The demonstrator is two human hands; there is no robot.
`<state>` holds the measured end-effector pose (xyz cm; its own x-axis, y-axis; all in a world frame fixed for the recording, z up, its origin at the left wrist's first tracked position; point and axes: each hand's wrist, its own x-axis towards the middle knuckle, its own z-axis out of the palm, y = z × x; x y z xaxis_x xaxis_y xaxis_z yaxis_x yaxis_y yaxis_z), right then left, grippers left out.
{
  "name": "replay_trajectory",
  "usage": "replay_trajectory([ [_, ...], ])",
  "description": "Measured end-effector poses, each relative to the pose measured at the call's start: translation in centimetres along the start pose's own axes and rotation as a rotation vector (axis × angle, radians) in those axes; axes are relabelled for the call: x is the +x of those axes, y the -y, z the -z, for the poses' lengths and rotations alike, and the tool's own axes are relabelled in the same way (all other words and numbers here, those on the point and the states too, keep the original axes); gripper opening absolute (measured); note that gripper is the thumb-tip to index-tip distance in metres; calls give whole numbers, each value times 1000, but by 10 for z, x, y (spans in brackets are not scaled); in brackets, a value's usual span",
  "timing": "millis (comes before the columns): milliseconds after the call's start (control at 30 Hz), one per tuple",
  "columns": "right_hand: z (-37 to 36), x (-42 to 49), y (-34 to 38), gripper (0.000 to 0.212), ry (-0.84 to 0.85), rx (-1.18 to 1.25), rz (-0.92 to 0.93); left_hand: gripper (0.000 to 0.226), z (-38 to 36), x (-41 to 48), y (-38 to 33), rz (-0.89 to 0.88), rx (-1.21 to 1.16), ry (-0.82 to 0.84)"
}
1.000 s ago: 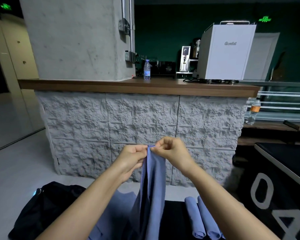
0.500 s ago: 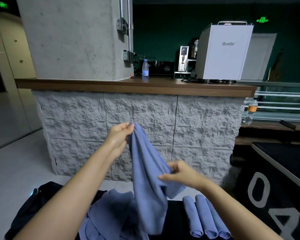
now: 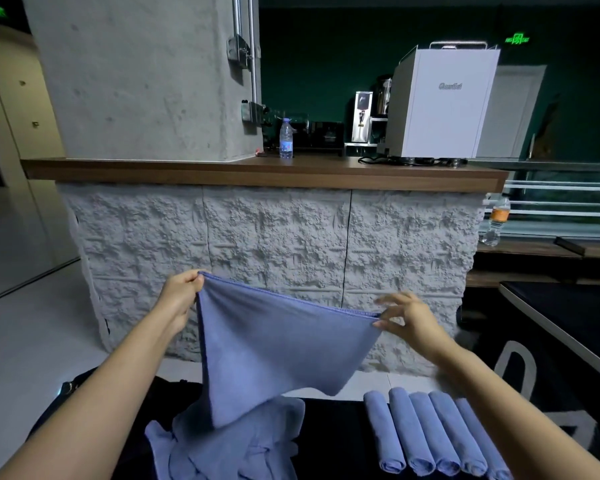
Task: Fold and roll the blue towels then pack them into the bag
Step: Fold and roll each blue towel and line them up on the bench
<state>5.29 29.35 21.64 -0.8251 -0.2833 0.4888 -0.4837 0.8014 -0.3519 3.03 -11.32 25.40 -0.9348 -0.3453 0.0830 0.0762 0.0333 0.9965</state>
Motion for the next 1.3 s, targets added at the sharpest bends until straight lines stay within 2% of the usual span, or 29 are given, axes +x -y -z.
replay_trajectory([
  [33, 2, 3, 1, 7, -9, 89, -75, 21, 3, -1, 2, 2, -1, -5],
  [133, 7, 9, 7, 20, -116, 312, -270, 20, 10, -4, 5, -6, -19, 6],
  [200, 11, 14, 10, 26, -130, 238, -305, 18, 13, -12, 0, -49, -36, 26],
  [267, 20, 15, 13, 11, -87, 165, -313, 16, 17, -24, -5, -101, -51, 60],
  [300, 24, 14, 13, 13, -48, 298, -321, 15, 20, -30, -9, -115, -83, 69],
  [400, 36, 8, 16, 23, 102, 1065, -372, 15, 33, -37, -17, -46, -240, 83],
  [433, 36, 10, 17, 25, 116, 1165, -431, 14, 36, -37, -18, 5, -256, 86],
  [467, 34, 13, 19, 25, 103, 1158, -506, 14, 34, -37, -17, 51, -249, 84],
  [533, 25, 19, 32, 23, -33, 1000, -627, 13, 24, -36, -12, 115, -203, 66],
  [633, 7, 28, 65, 25, -155, 913, -644, 6, -8, -38, -5, 93, -133, 74],
  [767, -16, 35, 123, 17, -32, 936, -553, 3, -68, -61, -9, 4, -25, 203],
  [833, -23, 38, 143, 19, -23, 937, -517, 4, -92, -74, -11, -37, 21, 257],
  [967, -25, 38, 152, 14, -41, 960, -459, 8, -104, -85, -14, -197, 76, 284],
  [1067, -19, 34, 148, 13, 61, 1061, -395, 10, -99, -89, -15, -231, 57, 392],
  [1133, -16, 33, 139, 12, 33, 983, -288, 14, -98, -88, -14, -248, 43, 409],
  [1200, -12, 36, 117, 35, -46, 663, -107, 18, -96, -87, -14, -237, 26, 442],
  [1267, -12, 39, 91, 68, 134, 388, -15, 16, -92, -83, -15, -196, -5, 513],
  [1300, -13, 38, 80, 72, 272, 355, -44, 15, -88, -80, -14, -176, -8, 540],
])
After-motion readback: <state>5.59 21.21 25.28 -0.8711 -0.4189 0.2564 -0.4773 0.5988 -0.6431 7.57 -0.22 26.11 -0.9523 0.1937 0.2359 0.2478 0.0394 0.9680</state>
